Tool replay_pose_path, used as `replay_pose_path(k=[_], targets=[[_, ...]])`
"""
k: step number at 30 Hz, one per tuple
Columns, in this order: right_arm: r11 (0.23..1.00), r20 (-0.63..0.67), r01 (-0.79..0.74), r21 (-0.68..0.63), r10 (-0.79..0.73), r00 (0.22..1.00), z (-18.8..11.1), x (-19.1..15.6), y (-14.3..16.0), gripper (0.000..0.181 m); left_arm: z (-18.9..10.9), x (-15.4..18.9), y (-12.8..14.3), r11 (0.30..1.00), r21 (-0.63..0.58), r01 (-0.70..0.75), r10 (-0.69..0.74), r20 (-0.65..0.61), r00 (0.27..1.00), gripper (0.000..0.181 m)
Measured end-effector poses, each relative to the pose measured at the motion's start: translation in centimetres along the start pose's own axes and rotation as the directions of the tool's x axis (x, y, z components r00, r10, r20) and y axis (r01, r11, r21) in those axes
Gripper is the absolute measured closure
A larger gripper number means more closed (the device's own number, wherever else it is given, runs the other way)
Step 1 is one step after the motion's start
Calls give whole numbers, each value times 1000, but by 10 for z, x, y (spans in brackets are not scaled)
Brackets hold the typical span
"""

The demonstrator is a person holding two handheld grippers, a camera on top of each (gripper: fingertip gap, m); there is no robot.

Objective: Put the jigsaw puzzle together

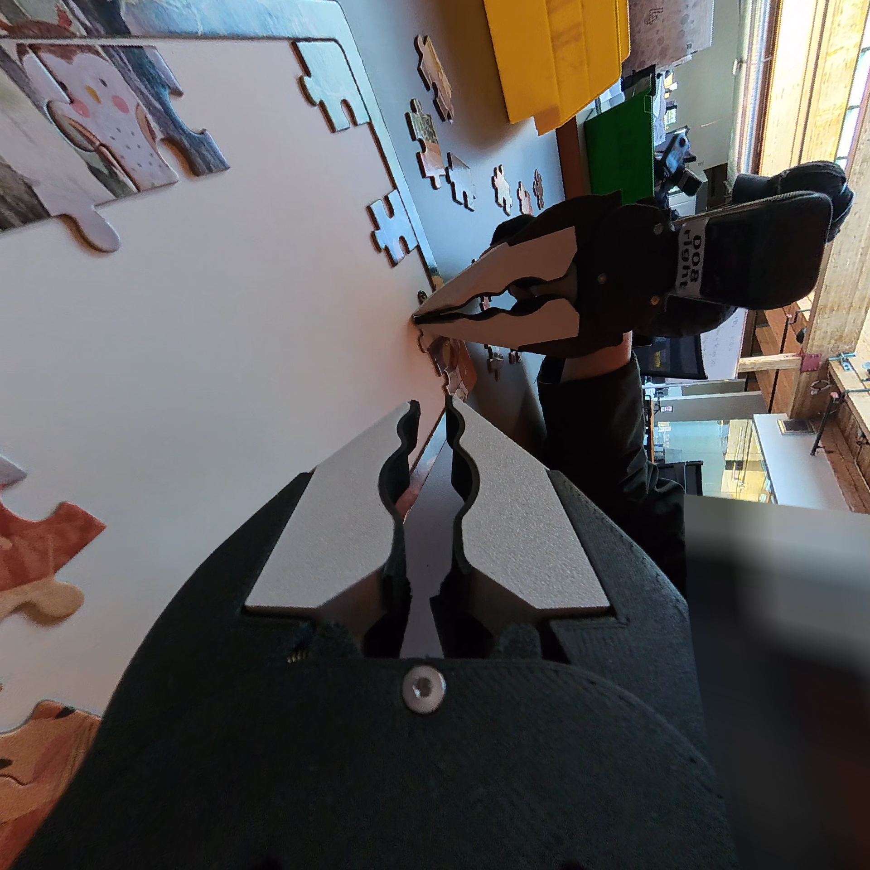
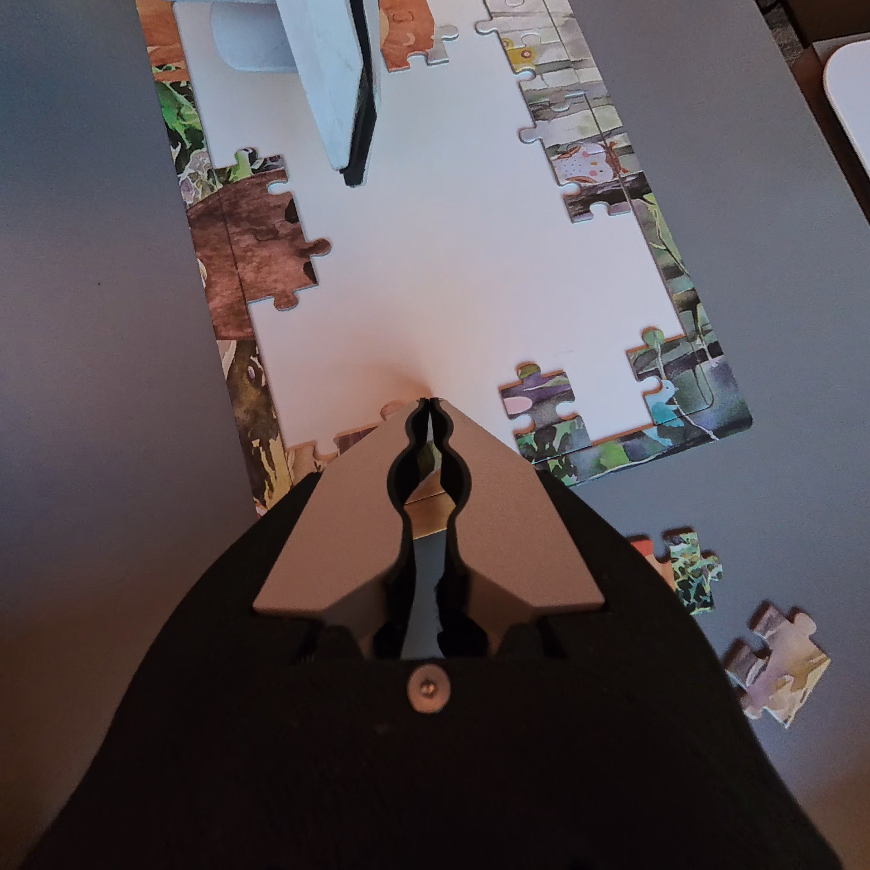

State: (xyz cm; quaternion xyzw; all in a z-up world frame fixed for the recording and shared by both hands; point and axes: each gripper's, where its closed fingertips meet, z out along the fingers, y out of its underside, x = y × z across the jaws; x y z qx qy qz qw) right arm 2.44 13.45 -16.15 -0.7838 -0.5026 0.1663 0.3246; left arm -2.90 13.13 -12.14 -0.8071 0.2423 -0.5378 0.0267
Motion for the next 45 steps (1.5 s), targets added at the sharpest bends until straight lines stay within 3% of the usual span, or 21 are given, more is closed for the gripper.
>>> replay_pose_path(k=[8, 13, 18, 20, 28, 33, 37, 39, 42, 45], targets=[[998, -34, -21, 59, 23, 999, -14, 9, -8, 173, 0, 0, 1, 1000, -8, 1, -1, -2, 1000, 173], [997, 95, -56, 51, 51, 994, -23, -7, 2, 181, -1, 0, 1, 1000, -6, 1, -1, -3, 1000, 173], [999, 145, -44, 22, 40, 989, -24, -14, 11, 181, -1, 0, 1, 1000, -8, 0, 0, -2, 1000, 173], [999, 139, -26, -25, 29, 990, -22, -14, 21, 181, -2, 0, 1, 1000, -7, 0, 0, -2, 1000, 173], [1000, 131, 16, 3, -17, 991, -22, -15, 21, 181, -3, 2, 0, 1000, -3, -5, 5, -3, 1000, 173], [965, 8, 6, 262, -9, 1000, -50, 8, -22, 181, -14, 30, -8, 997, 46, -68, 70, -41, 997, 179], [913, -93, 3, 409, 39, 995, -78, 29, -39, 180, -43, 90, -20, 964, 164, -209, 230, -124, 965, 181], [905, -115, -5, 425, 60, 992, -82, 35, -39, 178, -73, 112, -30, 899, 250, -359, 370, 1, 929, 181], [906, -104, -24, 423, 75, 992, -79, 36, -37, 176, -149, 120, -45, 726, 322, -608, 482, 393, 783, 181], [918, -98, -25, 396, 69, 993, -72, 34, -34, 173, -250, 86, -46, 615, 271, -740, 272, 808, 522, 176]])
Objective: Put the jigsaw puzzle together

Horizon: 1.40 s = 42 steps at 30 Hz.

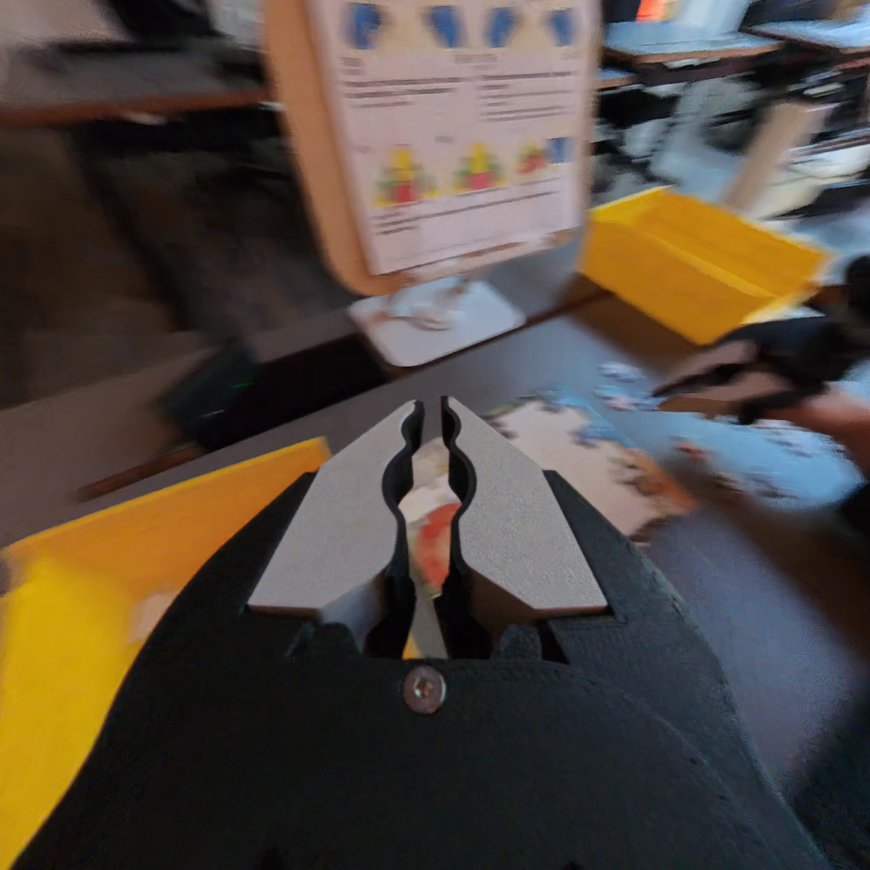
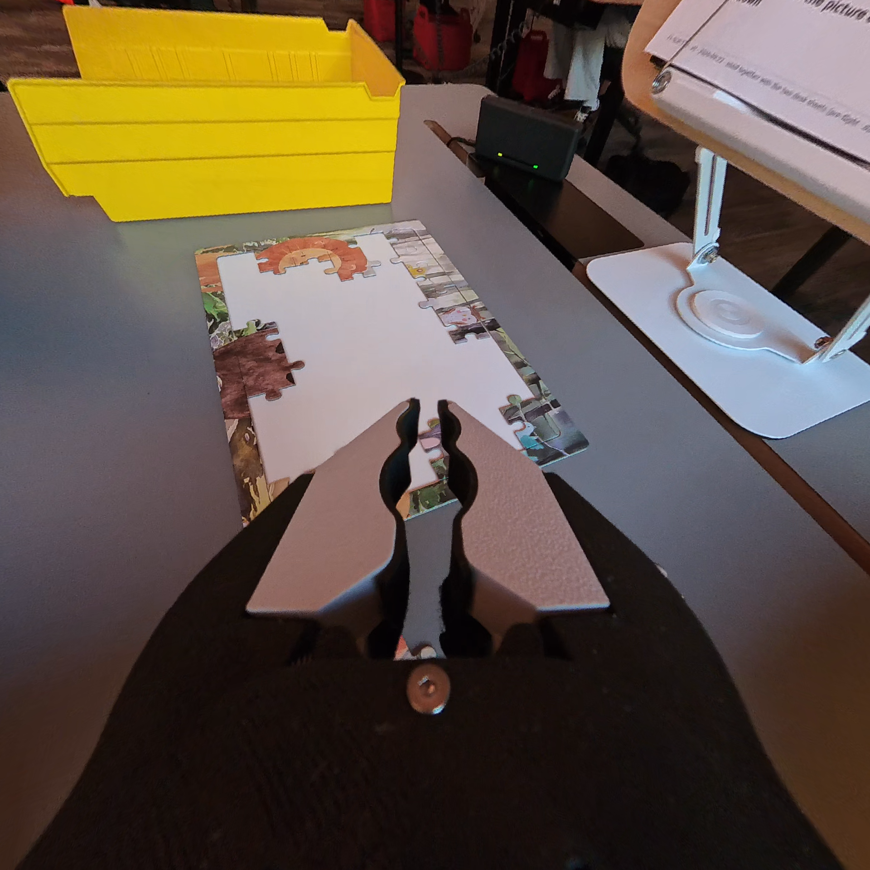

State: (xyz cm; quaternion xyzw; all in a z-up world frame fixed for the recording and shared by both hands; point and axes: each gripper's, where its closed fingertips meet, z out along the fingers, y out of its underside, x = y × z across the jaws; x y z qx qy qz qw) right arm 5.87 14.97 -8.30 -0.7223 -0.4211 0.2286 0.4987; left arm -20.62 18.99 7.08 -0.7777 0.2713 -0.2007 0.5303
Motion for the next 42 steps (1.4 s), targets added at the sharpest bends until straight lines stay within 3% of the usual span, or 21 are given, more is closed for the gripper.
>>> replay_pose_path(k=[2, 5, 7, 10, 14, 20, 24, 30, 36, 42], targets=[[1000, 3, 5, -16, -5, 1000, 2, -1, 3, 173, -27, -55, 23, 997, -42, -61, 70, 247, 967, 163], [1000, 6, 1, -30, -1, 1000, 4, -2, 6, 172, -55, -118, 72, 960, -278, -35, 159, 438, 885, 159], [999, 9, -11, -37, 11, 1000, 4, -2, 9, 172, -63, -139, 107, 915, -402, 34, 171, 463, 870, 158], [998, 12, -20, -52, 21, 1000, 5, -2, 14, 171, -56, -145, 163, 817, -547, 185, 70, 411, 909, 147], [997, 17, -26, -69, 27, 999, 5, -3, 19, 170, -51, -151, 209, 696, -647, 310, -19, 415, 909, 141], [994, 31, -47, -103, 50, 998, 8, -4, 29, 169, -39, -137, 207, 716, -645, 266, -71, 312, 947, 134], [992, 44, -41, -121, 46, 998, 10, -9, 32, 169, -22, -131, 219, 699, -701, 138, 26, 218, 976, 125], [990, 35, -66, -126, 71, 997, 8, -6, 39, 169, -21, -122, 208, 731, -664, 154, -43, 180, 983, 125], [990, 23, -70, -120, 73, 997, 3, -10, 39, 169, -79, -72, 231, 518, -830, 209, -193, 125, 973, 130], [990, 24, -73, -119, 77, 997, 2, -11, 39, 169, -92, -63, 256, 371, -900, 229, -226, 152, 962, 128]])
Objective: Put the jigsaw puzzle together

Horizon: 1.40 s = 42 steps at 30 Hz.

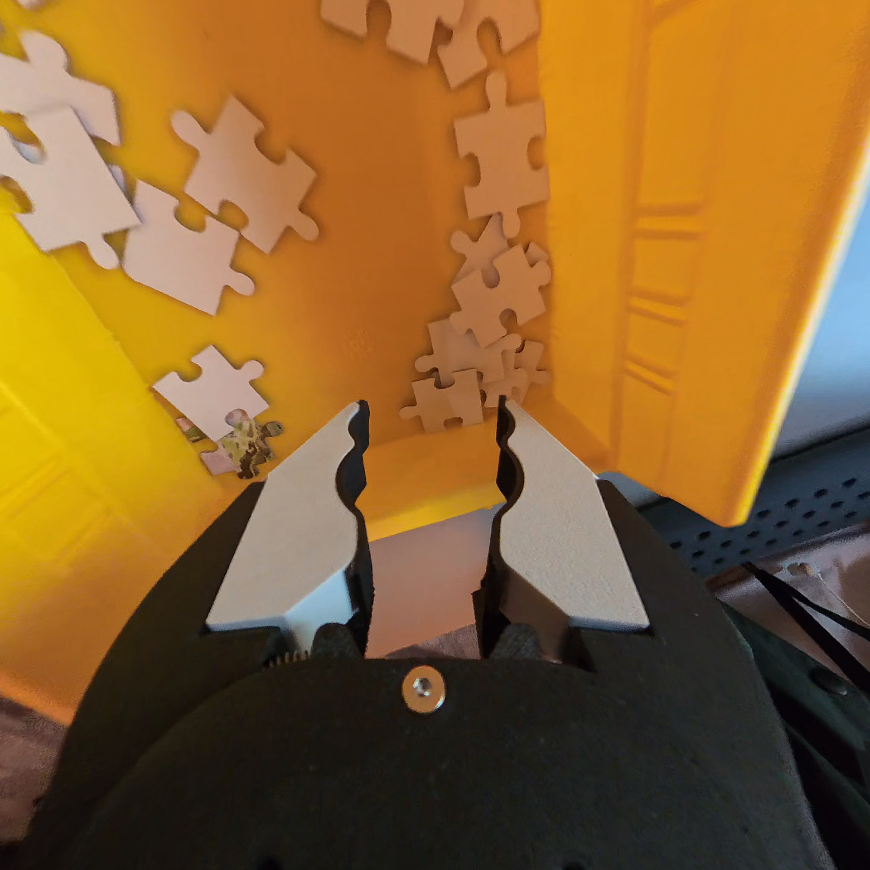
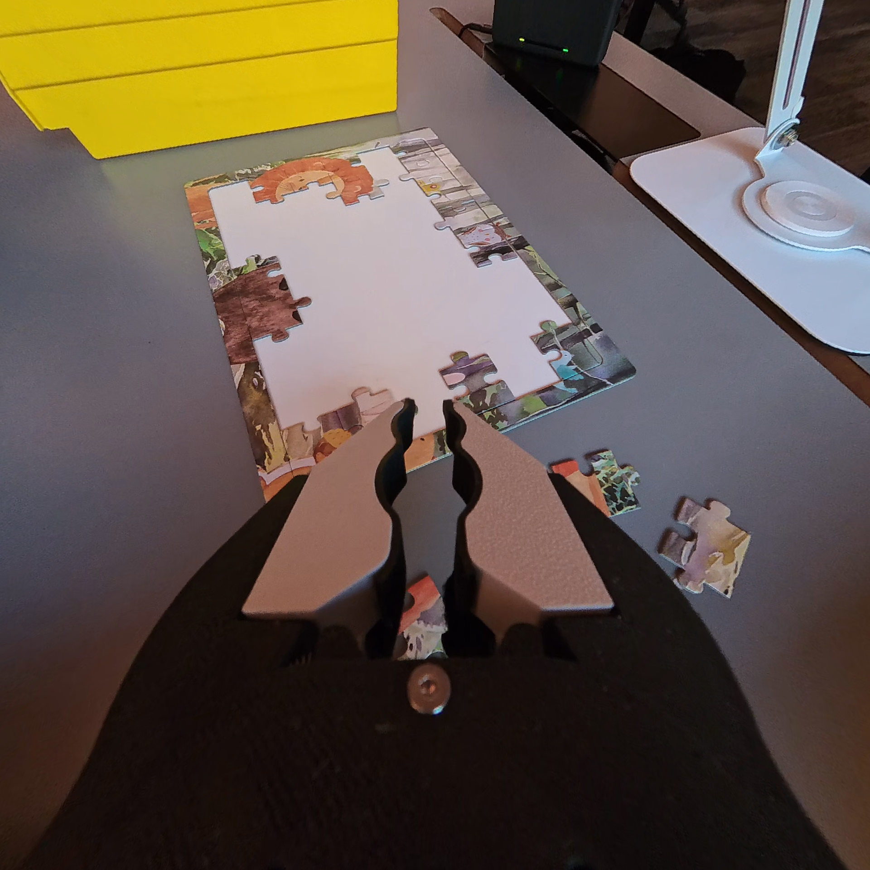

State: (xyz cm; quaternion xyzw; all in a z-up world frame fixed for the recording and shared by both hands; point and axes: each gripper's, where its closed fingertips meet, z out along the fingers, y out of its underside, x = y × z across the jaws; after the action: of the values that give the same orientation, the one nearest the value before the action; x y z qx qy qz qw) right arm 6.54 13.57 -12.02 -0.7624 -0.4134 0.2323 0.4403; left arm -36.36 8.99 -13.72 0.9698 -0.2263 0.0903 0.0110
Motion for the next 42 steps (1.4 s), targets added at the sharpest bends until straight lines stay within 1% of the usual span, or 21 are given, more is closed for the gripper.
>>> replay_pose_path(k=[3, 7, 9, 10, 16, 19, 23, 25, 27, 29, 31, 33, 34, 35, 36, 37, 38, 39, 40, 41, 42], targets=[[1000, 3, -2, -4, 2, 1000, 0, 0, 1, 169, 13, -4, 5, 996, -86, 29, -28, 5, 1000, 128], [1000, 5, -1, -6, 1, 1000, 0, 0, 2, 169, 20, 0, 8, 988, -143, 53, -53, 0, 999, 129], [1000, 6, -3, -8, 3, 1000, 0, 1, 3, 169, 24, 4, 13, 979, -195, 63, -65, -6, 998, 129], [1000, 7, -5, -10, 5, 1000, -1, 1, 3, 169, 24, 3, 14, 975, -211, 69, -67, 15, 998, 134], [999, 19, -2, -32, 3, 1000, 0, 0, 8, 169, 26, -1, 14, 962, -263, 72, -49, 90, 995, 141], [999, 23, -3, -35, 4, 1000, 0, 0, 8, 170, 26, 0, 14, 956, -285, 72, -43, 106, 993, 142], [1000, 23, -12, -25, 12, 1000, -1, 2, 7, 170, 25, -1, 15, 959, -275, 69, -45, 93, 995, 142], [1000, 26, -16, -22, 16, 1000, -1, 2, 7, 170, 20, -10, 17, 960, -262, 98, -67, 127, 990, 142], [1000, 28, -16, -25, 17, 999, 0, 1, 8, 170, 13, -11, 15, 969, -206, 135, -113, 116, 987, 142], [1000, 32, -15, -26, 16, 999, 0, -1, 7, 170, 1, -12, 5, 984, -112, 142, -131, 103, 986, 142], [1000, 35, -11, -28, 12, 999, 1, -2, 7, 170, -16, -10, -13, 992, 31, 125, -127, 77, 989, 142], [1000, 36, -4, -20, 5, 999, 2, -3, 4, 170, -45, -5, -41, 964, 240, 111, -126, 45, 991, 142], [1000, 38, 1, -13, 0, 999, 3, -5, 1, 169, -65, 2, -58, 926, 362, 109, -118, 1, 993, 142], [1000, 40, 6, -5, -6, 999, 4, -6, -2, 169, -87, 14, -74, 869, 483, 104, -89, -55, 995, 143], [1000, 41, 9, 8, -9, 999, 6, -8, -6, 168, -113, 31, -89, 797, 597, 95, -33, -113, 993, 143], [999, 50, 8, 31, -10, 999, 7, -13, -13, 165, -138, 54, -99, 719, 691, 80, 60, -176, 983, 143], [998, 64, 9, 65, -13, 998, 9, -19, -23, 164, -160, 82, -105, 646, 761, 62, 185, -234, 954, 143], [994, 66, 19, 111, -26, 997, 10, -24, -36, 161, -179, 112, -106, 585, 810, 42, 321, -278, 905, 142], [986, 23, 47, 163, -51, 998, 11, -25, -52, 159, -192, 141, -105, 538, 843, 25, 445, -309, 840, 142], [970, -116, 120, 210, -98, 988, 8, -15, -70, 153, -201, 166, -104, 508, 861, 18, 543, -336, 770, 143], [935, -262, 239, 262, -170, 950, 0, -11, -92, 141, -204, 189, -102, 505, 863, 18, 613, -373, 696, 143]])
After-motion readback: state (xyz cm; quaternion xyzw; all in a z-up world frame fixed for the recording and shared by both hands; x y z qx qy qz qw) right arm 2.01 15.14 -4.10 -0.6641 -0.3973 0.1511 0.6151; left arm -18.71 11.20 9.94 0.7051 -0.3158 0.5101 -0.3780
